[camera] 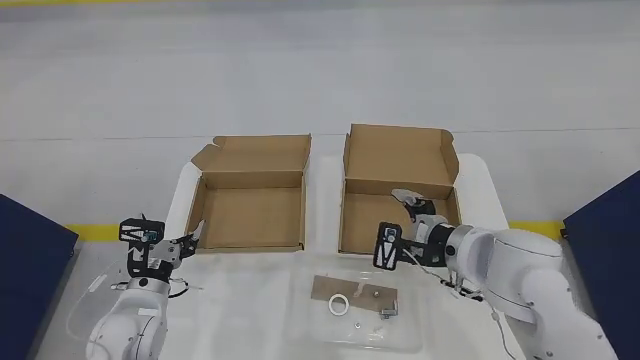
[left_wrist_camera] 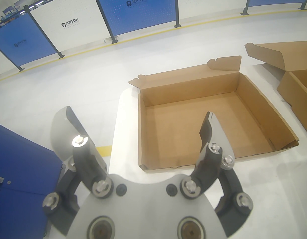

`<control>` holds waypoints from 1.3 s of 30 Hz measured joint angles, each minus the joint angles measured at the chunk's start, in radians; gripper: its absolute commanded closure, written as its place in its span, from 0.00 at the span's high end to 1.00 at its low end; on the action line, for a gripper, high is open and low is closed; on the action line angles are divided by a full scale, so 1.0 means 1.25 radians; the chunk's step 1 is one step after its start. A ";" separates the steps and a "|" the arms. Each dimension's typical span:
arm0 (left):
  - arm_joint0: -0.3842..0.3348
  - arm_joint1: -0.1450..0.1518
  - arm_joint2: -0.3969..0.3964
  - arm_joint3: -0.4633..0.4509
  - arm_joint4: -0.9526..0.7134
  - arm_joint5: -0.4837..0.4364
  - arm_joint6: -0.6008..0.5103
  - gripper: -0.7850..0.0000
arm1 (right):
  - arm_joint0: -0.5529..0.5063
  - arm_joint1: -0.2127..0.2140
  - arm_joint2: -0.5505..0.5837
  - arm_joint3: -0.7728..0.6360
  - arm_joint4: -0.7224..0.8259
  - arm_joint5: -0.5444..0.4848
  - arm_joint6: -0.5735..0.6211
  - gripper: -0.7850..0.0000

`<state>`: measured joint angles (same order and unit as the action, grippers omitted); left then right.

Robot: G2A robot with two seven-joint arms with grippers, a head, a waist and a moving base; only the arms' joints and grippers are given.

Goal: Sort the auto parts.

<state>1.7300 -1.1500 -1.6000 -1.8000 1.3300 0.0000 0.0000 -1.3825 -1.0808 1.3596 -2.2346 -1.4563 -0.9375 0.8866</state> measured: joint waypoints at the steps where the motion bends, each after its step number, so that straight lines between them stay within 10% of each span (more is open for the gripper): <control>1: 0.000 0.000 0.000 0.000 0.000 0.000 0.000 1.00 | 0.007 0.003 -0.014 0.000 -0.003 0.003 0.003 1.00; 39: 0.000 0.000 0.000 0.000 0.000 0.000 0.000 1.00 | 0.150 0.102 -0.260 0.175 0.211 0.071 0.068 1.00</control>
<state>1.7300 -1.1500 -1.6000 -1.8000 1.3300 0.0000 0.0000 -1.1944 -0.9533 1.0340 -2.0155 -1.1921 -0.8487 0.9712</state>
